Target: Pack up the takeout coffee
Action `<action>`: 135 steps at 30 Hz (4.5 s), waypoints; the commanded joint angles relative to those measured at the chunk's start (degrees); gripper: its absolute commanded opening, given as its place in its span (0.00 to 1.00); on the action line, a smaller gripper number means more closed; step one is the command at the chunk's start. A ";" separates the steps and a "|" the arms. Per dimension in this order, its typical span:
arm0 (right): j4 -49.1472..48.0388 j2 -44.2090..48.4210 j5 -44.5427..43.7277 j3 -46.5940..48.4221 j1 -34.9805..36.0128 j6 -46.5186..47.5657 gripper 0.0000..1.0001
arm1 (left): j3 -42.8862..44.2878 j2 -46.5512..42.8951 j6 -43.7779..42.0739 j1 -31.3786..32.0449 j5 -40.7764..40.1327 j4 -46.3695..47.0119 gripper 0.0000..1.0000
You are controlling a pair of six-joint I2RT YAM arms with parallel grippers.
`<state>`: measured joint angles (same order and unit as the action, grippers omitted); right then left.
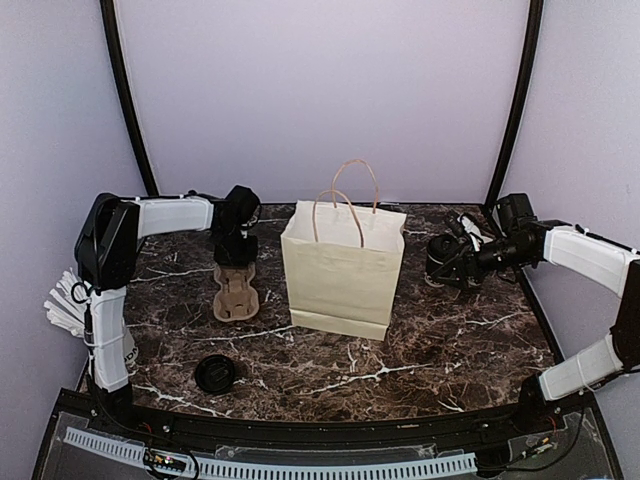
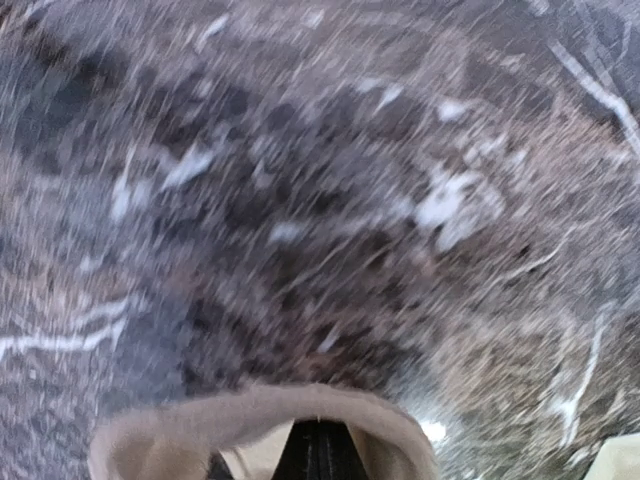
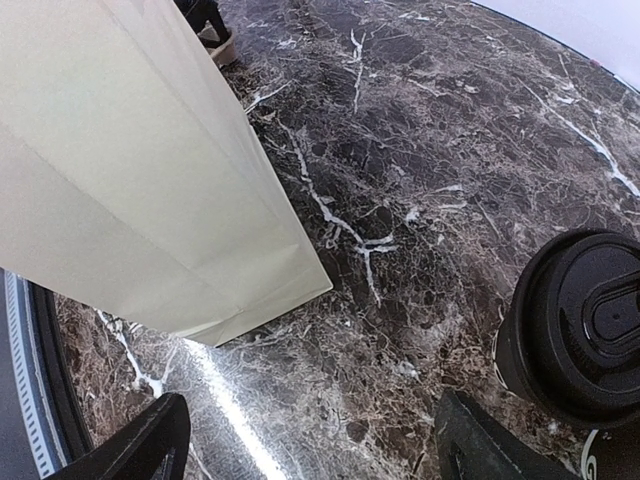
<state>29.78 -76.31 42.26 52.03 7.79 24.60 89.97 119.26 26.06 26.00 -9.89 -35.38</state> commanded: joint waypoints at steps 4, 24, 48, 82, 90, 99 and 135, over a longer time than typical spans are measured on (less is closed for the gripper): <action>-0.97 -0.08 -0.69 -0.71 -0.37 0.26 0.86 | 3.87 -0.12 -3.43 0.19 5.35 5.88 0.01; -0.22 -1.86 0.54 0.18 -0.33 0.80 0.87 | -6.45 -19.70 -4.74 3.09 2.28 -11.17 0.55; -0.52 -1.46 -0.34 -0.33 -0.32 0.89 0.87 | -3.01 -10.08 -5.20 3.01 4.66 -14.76 0.56; -0.31 -2.43 -1.65 -0.35 -0.32 1.51 0.87 | 0.00 -4.38 -6.54 0.64 5.97 -13.01 0.43; -0.33 -2.44 -1.74 -0.35 -0.32 1.68 0.87 | 0.85 -3.93 -6.40 0.63 6.03 -13.60 0.41; -0.16 -2.08 -1.79 -0.29 -0.32 1.77 0.87 | 1.80 -4.39 -6.71 0.63 5.35 -15.61 0.35; -1.54 -0.41 -3.11 -1.72 -0.32 2.14 0.86 | -19.08 -19.38 -21.86 1.60 13.77 1.40 0.31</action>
<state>29.54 -77.34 39.35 50.92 7.79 25.87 71.29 100.79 8.88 27.27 4.89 -36.67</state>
